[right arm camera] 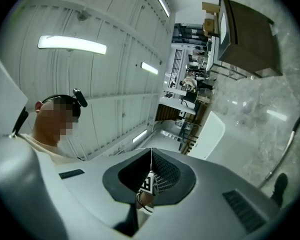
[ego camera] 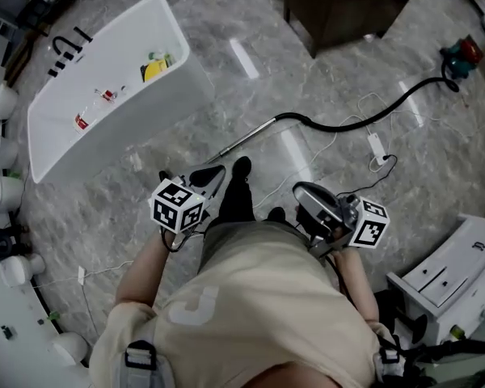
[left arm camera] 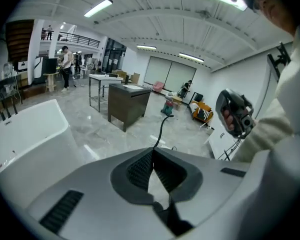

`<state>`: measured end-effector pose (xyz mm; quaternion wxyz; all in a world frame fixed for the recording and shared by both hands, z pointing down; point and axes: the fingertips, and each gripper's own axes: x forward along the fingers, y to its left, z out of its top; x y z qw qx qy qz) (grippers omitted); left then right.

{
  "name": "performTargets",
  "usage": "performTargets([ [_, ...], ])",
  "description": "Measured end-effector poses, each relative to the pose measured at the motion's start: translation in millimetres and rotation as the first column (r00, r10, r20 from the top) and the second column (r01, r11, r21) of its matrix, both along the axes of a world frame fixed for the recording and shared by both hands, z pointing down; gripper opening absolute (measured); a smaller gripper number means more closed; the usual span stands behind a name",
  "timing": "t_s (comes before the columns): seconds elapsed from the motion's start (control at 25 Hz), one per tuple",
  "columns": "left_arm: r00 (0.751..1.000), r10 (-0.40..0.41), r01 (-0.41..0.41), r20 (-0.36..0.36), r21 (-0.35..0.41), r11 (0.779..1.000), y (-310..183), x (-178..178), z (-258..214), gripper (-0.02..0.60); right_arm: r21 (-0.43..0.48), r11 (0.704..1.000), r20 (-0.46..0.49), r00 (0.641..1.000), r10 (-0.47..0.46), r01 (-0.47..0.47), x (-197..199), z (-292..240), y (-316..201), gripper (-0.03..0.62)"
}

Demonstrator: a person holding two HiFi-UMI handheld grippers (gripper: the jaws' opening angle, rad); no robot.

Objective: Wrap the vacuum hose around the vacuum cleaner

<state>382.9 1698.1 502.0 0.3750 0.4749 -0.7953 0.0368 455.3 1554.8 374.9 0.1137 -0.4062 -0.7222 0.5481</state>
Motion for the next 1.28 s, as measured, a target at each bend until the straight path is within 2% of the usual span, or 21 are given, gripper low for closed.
performTargets([
  [0.12,1.000,0.018,-0.018,-0.004,-0.050,0.999,7,-34,35,0.005,0.043,0.999,-0.027,0.999,0.026,-0.025,-29,10,2,0.005],
  [0.2,0.999,0.051,-0.050,0.006,-0.111,0.993,14,-59,63,0.005,0.046,0.998,-0.071,0.997,0.033,-0.030,-54,23,9,0.005],
  [0.28,0.997,0.079,-0.079,-0.006,-0.184,0.980,24,-85,96,0.005,0.051,0.998,-0.130,0.990,0.045,-0.039,-84,39,15,0.005],
  [0.44,0.992,0.101,-0.118,-0.074,-0.281,0.953,55,-132,158,0.005,0.104,0.994,-0.236,0.970,0.059,-0.035,-144,64,36,0.005],
  [0.64,0.969,0.179,-0.231,-0.173,-0.358,0.905,82,-152,226,0.005,0.170,0.985,-0.321,0.946,0.045,0.010,-190,90,63,0.005],
  [0.8,0.952,0.177,-0.268,-0.249,-0.402,0.875,92,-156,277,0.005,0.166,0.986,-0.379,0.925,0.041,0.024,-201,113,67,0.005],
  [1.0,0.942,0.179,-0.296,-0.283,-0.451,0.842,90,-165,340,0.005,0.132,0.989,-0.453,0.891,0.001,0.066,-199,164,66,0.005],
  [1.08,0.932,0.188,-0.318,-0.309,-0.452,0.833,80,-161,377,0.005,0.162,0.979,-0.477,0.878,-0.033,0.124,-192,196,56,0.005],
  [1.2,0.914,0.240,-0.378,-0.327,-0.475,0.794,70,-163,442,0.005,0.208,0.962,-0.500,0.865,-0.051,0.177,-190,260,33,0.005],
  [1.28,0.909,0.248,-0.391,-0.336,-0.478,0.787,68,-162,484,0.005,0.234,0.953,-0.521,0.852,-0.046,0.195,-187,304,21,0.005],
])
